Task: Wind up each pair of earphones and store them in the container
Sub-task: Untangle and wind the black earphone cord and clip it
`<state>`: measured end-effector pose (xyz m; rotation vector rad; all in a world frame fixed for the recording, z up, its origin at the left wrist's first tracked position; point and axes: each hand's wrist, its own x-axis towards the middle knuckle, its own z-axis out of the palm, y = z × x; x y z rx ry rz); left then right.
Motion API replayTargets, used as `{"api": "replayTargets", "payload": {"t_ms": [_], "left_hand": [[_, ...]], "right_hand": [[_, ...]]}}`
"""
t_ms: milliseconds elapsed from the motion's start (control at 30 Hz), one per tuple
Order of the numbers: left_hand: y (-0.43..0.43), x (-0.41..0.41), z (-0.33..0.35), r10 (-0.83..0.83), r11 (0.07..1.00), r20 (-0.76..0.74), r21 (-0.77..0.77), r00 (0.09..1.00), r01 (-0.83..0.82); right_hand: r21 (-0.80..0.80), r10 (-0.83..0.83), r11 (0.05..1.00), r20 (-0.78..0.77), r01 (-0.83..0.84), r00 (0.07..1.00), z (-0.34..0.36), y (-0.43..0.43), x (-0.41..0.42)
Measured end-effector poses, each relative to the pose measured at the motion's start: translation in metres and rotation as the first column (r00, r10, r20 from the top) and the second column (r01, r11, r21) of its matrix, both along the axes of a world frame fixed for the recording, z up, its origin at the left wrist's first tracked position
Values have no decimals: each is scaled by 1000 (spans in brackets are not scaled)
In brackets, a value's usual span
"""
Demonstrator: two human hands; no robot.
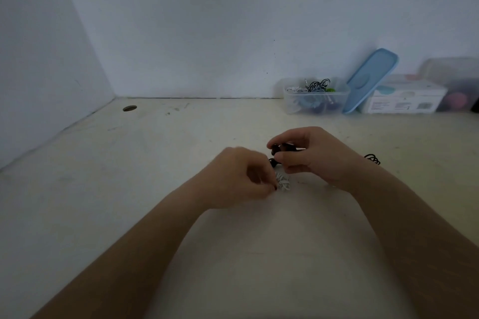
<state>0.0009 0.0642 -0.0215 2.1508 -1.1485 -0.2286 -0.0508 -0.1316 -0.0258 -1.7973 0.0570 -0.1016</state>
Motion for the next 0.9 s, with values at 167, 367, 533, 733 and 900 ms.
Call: {"api": "replayTargets", "payload": {"t_ms": [167, 367, 533, 733, 900], "left_hand": [[-4, 12, -7, 231, 880, -279, -348, 932, -322], [-8, 17, -12, 155, 809, -502, -430, 851, -401], [-7, 19, -14, 63, 744, -668, -463, 741, -481], [-7, 18, -10, -78, 702, -775, -490, 628, -517], [-8, 18, -10, -75, 698, -769, -495, 635, -517]], "right_hand": [[-45, -13, 999, 52, 15, 999, -1, -1, 2], [-42, 0, 999, 106, 4, 994, -2, 3, 5], [-5, -30, 1000, 134, 31, 990, -2, 5, 5], [-8, -27, 1000, 177, 29, 984, -2, 5, 5], [6, 3, 1000, 218, -5, 976, -3, 4, 6]]}}
